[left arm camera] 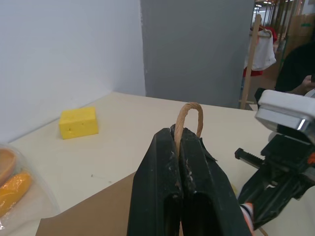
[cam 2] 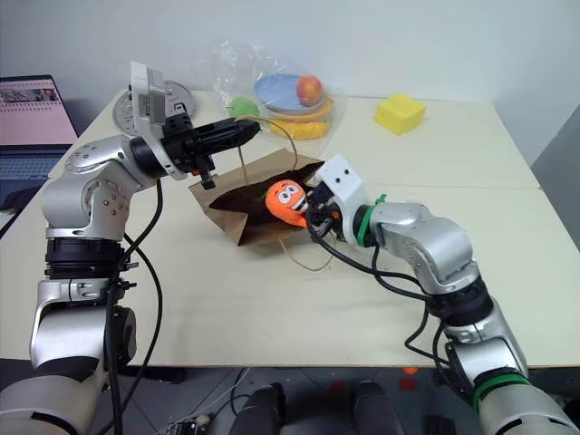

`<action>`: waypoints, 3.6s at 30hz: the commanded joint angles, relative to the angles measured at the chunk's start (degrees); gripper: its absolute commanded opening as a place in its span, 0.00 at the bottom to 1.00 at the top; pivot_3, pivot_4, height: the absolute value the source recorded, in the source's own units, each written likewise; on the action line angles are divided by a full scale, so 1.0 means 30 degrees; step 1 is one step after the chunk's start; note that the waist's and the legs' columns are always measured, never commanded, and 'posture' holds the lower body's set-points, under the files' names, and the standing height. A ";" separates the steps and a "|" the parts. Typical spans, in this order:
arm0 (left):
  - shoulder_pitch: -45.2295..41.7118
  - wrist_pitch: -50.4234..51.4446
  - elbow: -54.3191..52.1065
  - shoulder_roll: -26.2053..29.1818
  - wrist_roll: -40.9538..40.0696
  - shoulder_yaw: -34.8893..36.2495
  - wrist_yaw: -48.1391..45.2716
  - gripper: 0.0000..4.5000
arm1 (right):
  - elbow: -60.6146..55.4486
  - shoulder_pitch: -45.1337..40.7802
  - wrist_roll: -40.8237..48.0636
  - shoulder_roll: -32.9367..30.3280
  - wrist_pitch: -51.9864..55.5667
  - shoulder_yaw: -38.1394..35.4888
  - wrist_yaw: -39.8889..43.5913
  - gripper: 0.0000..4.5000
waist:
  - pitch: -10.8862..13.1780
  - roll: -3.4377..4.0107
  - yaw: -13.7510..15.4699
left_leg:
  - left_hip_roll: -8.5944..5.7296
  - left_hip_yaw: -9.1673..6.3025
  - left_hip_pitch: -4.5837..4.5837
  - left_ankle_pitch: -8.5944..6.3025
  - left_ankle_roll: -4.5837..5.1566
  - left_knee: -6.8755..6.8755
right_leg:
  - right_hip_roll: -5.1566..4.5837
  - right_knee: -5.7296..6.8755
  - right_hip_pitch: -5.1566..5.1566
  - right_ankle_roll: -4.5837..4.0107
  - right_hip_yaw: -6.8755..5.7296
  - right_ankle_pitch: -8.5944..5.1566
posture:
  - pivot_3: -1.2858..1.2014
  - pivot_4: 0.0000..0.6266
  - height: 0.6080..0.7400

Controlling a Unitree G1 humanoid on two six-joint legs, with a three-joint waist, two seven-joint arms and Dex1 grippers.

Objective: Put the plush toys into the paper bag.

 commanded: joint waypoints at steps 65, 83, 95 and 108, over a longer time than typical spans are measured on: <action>0.0256 0.0898 -0.1860 0.0736 -0.0916 0.0348 0.0127 0.00 | -0.4760 1.0674 -0.6967 0.2217 -0.2865 -0.2502 -0.6531 0.62 | -0.0001 -0.0002 0.0006 | -0.0004 0.0020 0.0014 0.0000 -0.0001 -0.0004 | -0.0005 -0.0009 0.0008 0.0001 0.0022 -0.0001 | 0.52 0.24 1.00; 0.0055 0.0786 -0.1434 0.0893 -0.0837 0.0236 -0.0125 0.00 | -0.6922 0.8263 -0.1099 -0.3021 -0.1509 -0.6385 0.1091 0.00 | 0.0004 0.0004 0.0002 | -0.0001 0.0014 0.0018 0.0000 0.0000 -0.0003 | -0.0002 -0.0007 0.0017 0.0002 0.0015 -0.0001 | 0.52 0.24 1.00; -0.0148 0.0592 -0.1307 0.0730 -0.0674 0.0147 -0.0231 0.00 | -0.5572 0.3402 0.1771 -0.3122 0.1264 -0.3398 0.2610 0.00 | 0.0007 0.0007 0.0021 | -0.0002 0.0012 0.0008 -0.0001 0.0001 -0.0002 | -0.0004 -0.0022 0.0018 0.0002 0.0011 -0.0001 | 0.52 0.24 1.00; 0.0213 0.0729 -0.1795 0.0770 -0.0746 0.0139 -0.0186 0.00 | 0.0355 -0.0227 -0.1575 -0.1080 -0.1264 -0.0048 0.2065 0.00 | 0.0008 0.0010 -0.0020 | 0.0000 0.0011 0.0009 0.0000 0.0001 -0.0002 | -0.0002 -0.0015 0.0007 0.0001 0.0008 0.0000 | 0.52 0.24 1.00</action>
